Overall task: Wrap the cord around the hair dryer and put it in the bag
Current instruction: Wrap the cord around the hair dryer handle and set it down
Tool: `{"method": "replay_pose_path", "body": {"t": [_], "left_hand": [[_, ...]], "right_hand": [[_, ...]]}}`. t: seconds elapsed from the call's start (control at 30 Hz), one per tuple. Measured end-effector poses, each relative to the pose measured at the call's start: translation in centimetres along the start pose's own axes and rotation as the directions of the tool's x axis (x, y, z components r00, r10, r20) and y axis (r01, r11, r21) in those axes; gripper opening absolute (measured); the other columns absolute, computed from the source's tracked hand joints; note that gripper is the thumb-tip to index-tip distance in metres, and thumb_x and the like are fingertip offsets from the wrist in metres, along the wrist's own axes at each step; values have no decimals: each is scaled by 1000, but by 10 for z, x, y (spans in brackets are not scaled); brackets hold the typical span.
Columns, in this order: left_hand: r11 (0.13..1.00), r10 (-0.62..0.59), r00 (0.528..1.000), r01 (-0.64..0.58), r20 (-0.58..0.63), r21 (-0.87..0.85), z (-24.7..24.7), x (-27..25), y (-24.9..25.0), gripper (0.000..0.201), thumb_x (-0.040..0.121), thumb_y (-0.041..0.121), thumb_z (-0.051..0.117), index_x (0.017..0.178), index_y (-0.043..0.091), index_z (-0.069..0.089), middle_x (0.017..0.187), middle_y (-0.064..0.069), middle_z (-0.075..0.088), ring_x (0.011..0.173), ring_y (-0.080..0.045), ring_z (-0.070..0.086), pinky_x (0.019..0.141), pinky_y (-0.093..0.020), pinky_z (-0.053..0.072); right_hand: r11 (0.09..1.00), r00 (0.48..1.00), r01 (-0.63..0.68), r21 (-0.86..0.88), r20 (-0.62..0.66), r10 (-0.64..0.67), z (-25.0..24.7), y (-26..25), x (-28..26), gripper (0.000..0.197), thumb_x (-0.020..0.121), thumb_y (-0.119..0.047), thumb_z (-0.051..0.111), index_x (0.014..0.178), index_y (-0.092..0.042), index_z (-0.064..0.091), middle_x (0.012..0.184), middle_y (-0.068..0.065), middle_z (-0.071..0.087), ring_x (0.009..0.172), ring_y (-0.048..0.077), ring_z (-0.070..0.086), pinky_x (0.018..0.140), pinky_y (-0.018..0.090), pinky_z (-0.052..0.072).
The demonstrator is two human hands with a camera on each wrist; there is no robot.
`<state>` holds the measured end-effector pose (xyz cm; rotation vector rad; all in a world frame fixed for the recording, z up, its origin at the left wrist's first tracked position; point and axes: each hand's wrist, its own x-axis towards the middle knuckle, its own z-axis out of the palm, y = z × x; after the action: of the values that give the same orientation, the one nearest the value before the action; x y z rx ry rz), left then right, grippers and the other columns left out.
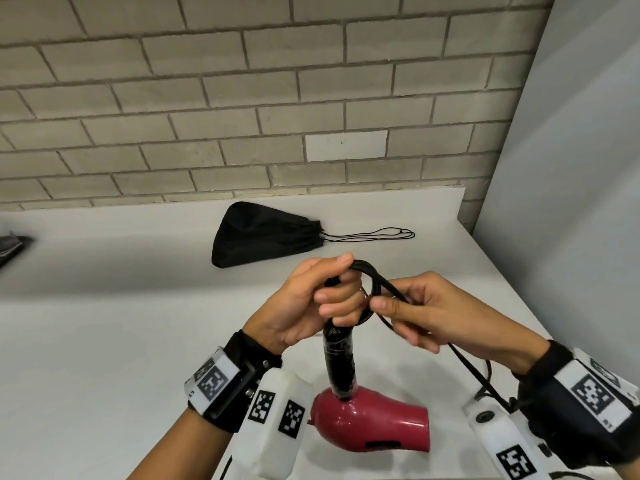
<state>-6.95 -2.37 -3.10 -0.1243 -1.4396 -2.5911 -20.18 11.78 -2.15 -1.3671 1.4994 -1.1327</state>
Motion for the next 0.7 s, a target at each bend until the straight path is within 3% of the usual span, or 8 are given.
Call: {"method": "replay_pose_path", "body": {"t": [0.1, 0.2, 0.3, 0.43, 0.5, 0.57, 0.63, 0.7], "left_hand": [[995, -54, 996, 59, -67, 75, -3, 0, -2, 34, 88, 35, 59, 61, 17, 49, 39, 14, 34, 34, -2, 31, 39, -18, 35], [984, -101, 988, 117, -118, 137, -4, 1, -6, 39, 94, 34, 44, 58, 18, 49, 40, 13, 29, 35, -2, 28, 39, -17, 31], [984, -110, 986, 126, -127, 127, -3, 3, -8, 38, 93, 33, 43, 59, 17, 47, 42, 13, 28, 35, -2, 28, 39, -17, 32], [993, -90, 994, 95, -64, 67, -7, 7, -6, 36, 87, 41, 57, 62, 17, 50, 44, 13, 27, 36, -2, 30, 41, -17, 33], [996, -84, 994, 80, -68, -50, -16, 4, 4, 34, 86, 39, 57, 64, 14, 51, 45, 10, 23, 37, -5, 28, 41, -19, 31], [993, -55, 995, 46, -80, -111, -25, 0, 15, 29, 87, 30, 56, 64, 12, 53, 47, 8, 23, 40, -8, 24, 42, -20, 30], [998, -31, 996, 26, -80, -63, -29, 0, 20, 25, 87, 24, 55, 66, 11, 54, 49, 7, 23, 41, -9, 23, 43, -21, 30], [999, -25, 997, 23, -79, -22, -28, 3, 18, 25, 88, 24, 54, 68, 11, 54, 50, 6, 23, 42, -9, 24, 43, -20, 33]], "right_hand": [[1000, 994, 9, -19, -110, -11, -22, -4, -7, 22, 74, -30, 67, 83, -11, 65, 45, -4, 39, 38, 6, 30, 34, 13, 23], [981, 992, 59, -186, -103, -79, -47, -12, -21, 18, 75, -27, 66, 86, -12, 64, 52, 1, 51, 48, 5, 41, 43, 10, 33], [955, 994, 40, -293, -89, -69, -60, -10, -30, 15, 78, -33, 63, 90, -24, 68, 70, 1, 66, 55, 3, 46, 53, 10, 39], [908, 989, 33, -417, -115, -89, -74, 3, -36, 15, 82, -37, 58, 87, -27, 68, 59, 1, 57, 48, 6, 33, 46, 14, 31], [901, 978, 1, -435, -189, -92, -90, 10, -45, 15, 86, -28, 56, 80, -26, 70, 49, -10, 53, 42, 4, 32, 45, 10, 30], [891, 944, -58, -449, -314, -97, -105, 19, -58, 22, 91, -24, 57, 75, -27, 71, 42, -14, 45, 40, 5, 32, 44, 8, 29], [844, 918, -117, -523, -381, -109, -107, 24, -68, 25, 87, -53, 51, 81, -39, 70, 44, -13, 50, 41, 8, 36, 45, 13, 33], [731, 917, -179, -659, -380, -119, -100, 25, -69, 39, 78, -74, 36, 97, -53, 63, 53, -14, 62, 45, 7, 41, 53, 16, 39]]}}
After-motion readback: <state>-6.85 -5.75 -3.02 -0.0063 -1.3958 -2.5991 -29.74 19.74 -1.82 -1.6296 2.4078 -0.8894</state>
